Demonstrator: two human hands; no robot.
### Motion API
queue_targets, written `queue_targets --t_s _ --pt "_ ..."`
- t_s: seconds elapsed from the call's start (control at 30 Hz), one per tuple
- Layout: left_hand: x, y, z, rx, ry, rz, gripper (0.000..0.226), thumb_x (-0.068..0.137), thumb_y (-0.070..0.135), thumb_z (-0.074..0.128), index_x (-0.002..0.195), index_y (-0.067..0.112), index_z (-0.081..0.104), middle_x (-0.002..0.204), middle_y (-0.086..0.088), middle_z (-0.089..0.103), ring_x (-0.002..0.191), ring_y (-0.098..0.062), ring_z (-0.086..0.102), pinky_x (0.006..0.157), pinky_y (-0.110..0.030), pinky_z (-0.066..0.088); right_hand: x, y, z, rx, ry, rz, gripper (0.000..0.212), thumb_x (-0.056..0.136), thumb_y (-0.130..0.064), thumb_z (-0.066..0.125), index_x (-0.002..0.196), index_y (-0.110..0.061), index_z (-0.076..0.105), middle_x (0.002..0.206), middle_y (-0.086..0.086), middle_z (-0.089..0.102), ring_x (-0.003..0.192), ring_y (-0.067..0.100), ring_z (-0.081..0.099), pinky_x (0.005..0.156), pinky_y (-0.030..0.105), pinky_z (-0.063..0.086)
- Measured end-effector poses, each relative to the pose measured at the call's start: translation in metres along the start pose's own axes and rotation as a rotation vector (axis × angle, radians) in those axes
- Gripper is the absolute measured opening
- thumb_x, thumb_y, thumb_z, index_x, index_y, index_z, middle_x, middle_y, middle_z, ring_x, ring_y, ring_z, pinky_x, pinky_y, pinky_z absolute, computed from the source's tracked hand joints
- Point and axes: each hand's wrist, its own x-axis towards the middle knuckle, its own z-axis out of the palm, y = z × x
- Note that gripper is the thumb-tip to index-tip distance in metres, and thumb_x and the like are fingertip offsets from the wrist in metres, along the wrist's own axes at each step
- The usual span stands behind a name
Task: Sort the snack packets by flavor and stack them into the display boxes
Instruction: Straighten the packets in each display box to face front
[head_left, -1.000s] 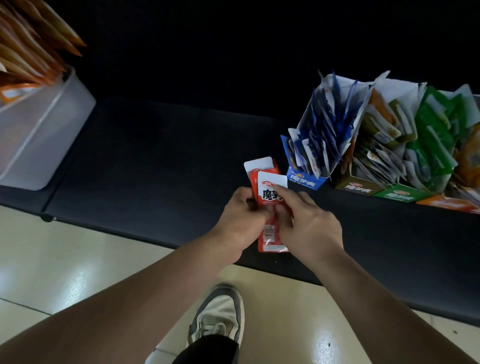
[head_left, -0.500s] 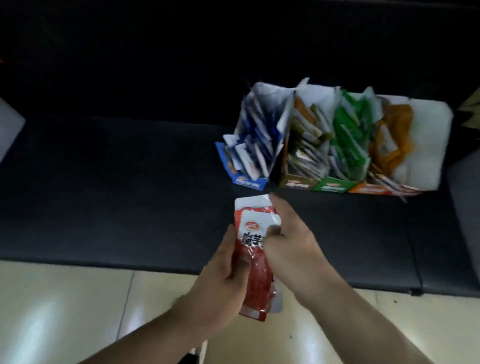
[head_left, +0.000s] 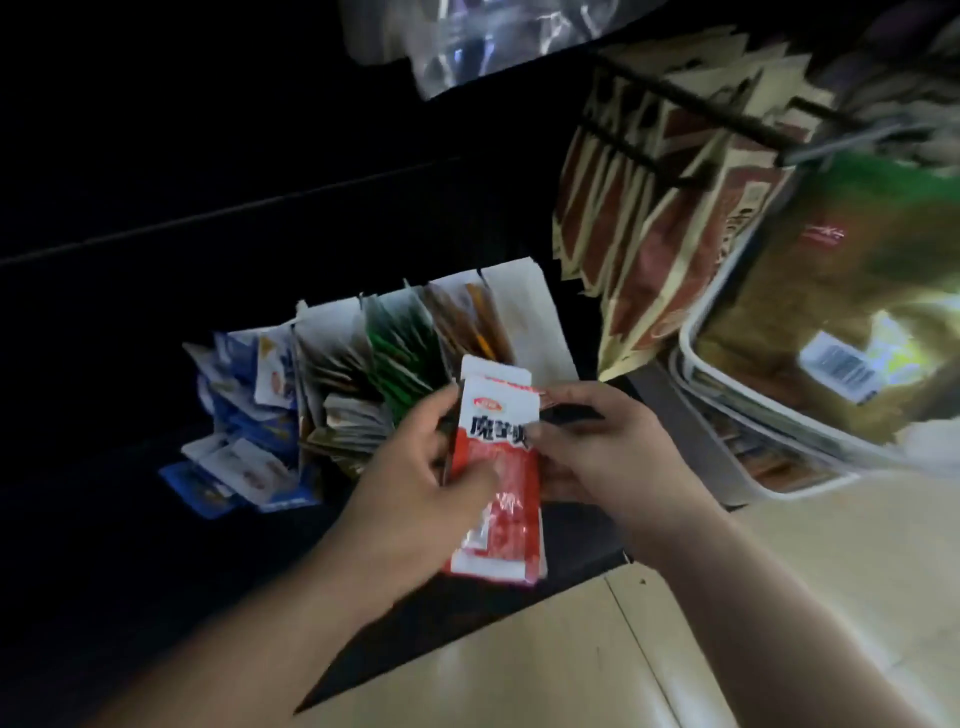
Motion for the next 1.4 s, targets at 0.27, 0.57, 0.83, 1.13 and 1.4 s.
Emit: queue_targets --t_s 0.27,0.57,0.83,1.13,1.4 --pt "0.100 0.043 0.030 0.320 0.055 0.133 0.038 0.091 0.012 0.072 0.123 0.032 0.063 0.103 0.005 0.076 0.091 -0.017 0.074 0.084 -0.044 0.063 0.035 0.011 -0.012 0.203 0.101 -0.078 0.011 0.102 -0.009 0.063 0.103 -0.011 0.074 0.097 0.011 0.079 0.090 0.022 0.078 0.073 0.033 0.065" --pt "0.124 0.022 0.033 0.254 0.181 0.169 0.012 0.099 0.020 0.066 0.106 0.030 0.063 0.093 0.003 0.072 0.092 -0.021 0.072 0.087 -0.049 0.062 0.036 0.031 -0.020 0.083 0.028 -0.162 0.030 0.102 -0.012 0.064 0.122 -0.034 0.070 0.110 -0.021 0.076 0.109 -0.004 0.068 0.108 0.036 0.053" --pt "0.032 -0.020 0.001 0.065 0.181 0.090 0.022 0.102 0.012 0.064 0.119 0.024 0.069 0.100 0.007 0.074 0.080 -0.007 0.074 0.061 -0.017 0.055 0.023 0.037 0.009 -0.268 0.088 -0.264 0.012 0.099 -0.022 0.065 0.101 -0.026 0.077 0.088 -0.006 0.075 0.086 0.010 0.070 0.089 0.044 0.059" --pt "-0.050 -0.141 -0.113 0.367 0.477 -0.008 0.017 0.095 0.021 0.072 0.111 0.025 0.075 0.102 0.015 0.071 0.093 0.002 0.067 0.077 -0.004 0.045 0.013 0.065 0.122 -0.419 -0.242 -0.204 0.017 0.096 -0.015 0.068 0.087 -0.026 0.077 0.084 -0.013 0.076 0.082 0.008 0.073 0.091 0.038 0.058" --pt "-0.007 -0.181 -0.164 0.669 0.442 0.262 0.037 0.100 0.031 0.058 0.133 0.018 0.064 0.127 0.003 0.059 0.115 -0.020 0.060 0.092 -0.041 0.056 0.024 0.079 0.180 -0.396 -0.263 -0.153 0.013 0.097 -0.024 0.070 0.106 -0.031 0.076 0.091 -0.012 0.077 0.087 0.001 0.072 0.085 0.021 0.057"
